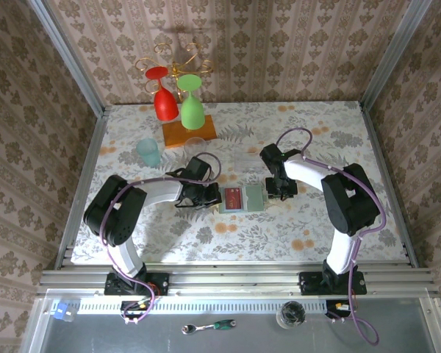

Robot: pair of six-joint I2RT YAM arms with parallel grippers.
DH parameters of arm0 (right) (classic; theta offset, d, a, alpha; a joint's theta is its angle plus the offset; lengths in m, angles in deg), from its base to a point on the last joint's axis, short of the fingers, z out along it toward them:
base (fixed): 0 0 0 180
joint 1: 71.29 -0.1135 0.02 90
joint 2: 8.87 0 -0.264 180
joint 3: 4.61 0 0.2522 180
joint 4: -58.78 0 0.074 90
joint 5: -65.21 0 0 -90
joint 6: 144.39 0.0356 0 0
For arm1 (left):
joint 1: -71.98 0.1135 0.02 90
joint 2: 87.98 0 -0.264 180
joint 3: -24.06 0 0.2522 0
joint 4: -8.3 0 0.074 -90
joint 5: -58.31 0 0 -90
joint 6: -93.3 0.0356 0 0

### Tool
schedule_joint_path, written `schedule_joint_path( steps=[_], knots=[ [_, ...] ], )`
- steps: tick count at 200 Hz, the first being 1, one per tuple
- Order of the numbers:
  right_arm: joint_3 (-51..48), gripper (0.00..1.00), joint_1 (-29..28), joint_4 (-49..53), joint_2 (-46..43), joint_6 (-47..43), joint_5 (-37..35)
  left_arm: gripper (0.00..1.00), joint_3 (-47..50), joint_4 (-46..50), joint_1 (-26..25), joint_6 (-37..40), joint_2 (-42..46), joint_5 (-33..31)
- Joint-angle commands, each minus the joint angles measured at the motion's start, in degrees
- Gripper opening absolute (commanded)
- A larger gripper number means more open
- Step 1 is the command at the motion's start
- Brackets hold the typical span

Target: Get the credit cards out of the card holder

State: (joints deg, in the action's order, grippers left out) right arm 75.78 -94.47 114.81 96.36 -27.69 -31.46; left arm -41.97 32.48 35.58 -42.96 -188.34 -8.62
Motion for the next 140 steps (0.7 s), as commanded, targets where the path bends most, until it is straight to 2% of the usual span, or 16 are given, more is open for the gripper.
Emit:
schedule_joint_path(
  steps=[1, 93, 140],
  knots=[
    [0.92, 0.41, 0.69, 3.19, -2.80, -0.45, 0.27, 0.01, -2.09, 6.29, 0.31, 1.67, 1.39, -0.50],
    [6.69, 0.44, -0.18, 6.29, -7.95, 0.90, 6.26, 0.02, -5.26, 6.99, 1.51, 2.49, 4.03, 0.98],
    [8.60, 0.43, -2.01, 2.74, -7.13, 3.43, 15.06, 0.02, -6.52, 4.62, 0.84, 2.06, 3.02, 3.09]
  ],
)
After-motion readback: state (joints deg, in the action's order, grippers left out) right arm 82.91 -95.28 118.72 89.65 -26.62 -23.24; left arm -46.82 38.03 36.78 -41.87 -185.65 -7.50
